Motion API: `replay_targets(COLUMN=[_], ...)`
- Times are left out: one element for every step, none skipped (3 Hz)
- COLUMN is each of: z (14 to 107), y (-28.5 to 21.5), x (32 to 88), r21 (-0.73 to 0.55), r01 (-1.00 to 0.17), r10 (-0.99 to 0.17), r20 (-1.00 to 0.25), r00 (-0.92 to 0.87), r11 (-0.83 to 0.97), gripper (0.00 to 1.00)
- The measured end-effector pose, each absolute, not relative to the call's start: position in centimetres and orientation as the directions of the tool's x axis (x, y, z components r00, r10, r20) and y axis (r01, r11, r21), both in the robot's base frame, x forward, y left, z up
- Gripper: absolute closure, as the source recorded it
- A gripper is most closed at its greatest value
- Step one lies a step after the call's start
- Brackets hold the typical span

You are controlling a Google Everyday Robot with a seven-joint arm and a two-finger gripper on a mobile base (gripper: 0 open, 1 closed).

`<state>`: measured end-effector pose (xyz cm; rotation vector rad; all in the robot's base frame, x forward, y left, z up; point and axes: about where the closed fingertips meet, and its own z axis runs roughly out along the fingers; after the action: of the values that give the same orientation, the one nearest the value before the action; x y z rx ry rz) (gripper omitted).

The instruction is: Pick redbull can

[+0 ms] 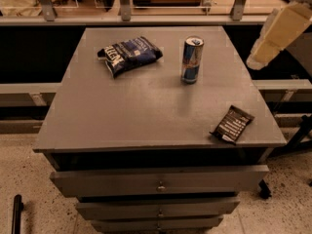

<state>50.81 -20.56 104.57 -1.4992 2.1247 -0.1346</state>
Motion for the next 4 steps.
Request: replay_targets(z=[99.1,90.6,90.6,90.8], y=[-20.8,-20.0,-20.0,-20.0], x=[57.3,64.4,64.4,64.3], r21=[-0.333,-0.253,-0.252,-0.209], r01=[-0.843,-0.830,-0.830,-0.839], r10=[-0.873,-0.800,-0.800,-0.752], r20=[-0.400,-0.503,-0.503,-0.585], r00=[-0.278,-0.327,-0.327,-0.305], r11=[0.421,0.498,0.497,0.503], gripper=[0.00,0.00,0.00,0.00])
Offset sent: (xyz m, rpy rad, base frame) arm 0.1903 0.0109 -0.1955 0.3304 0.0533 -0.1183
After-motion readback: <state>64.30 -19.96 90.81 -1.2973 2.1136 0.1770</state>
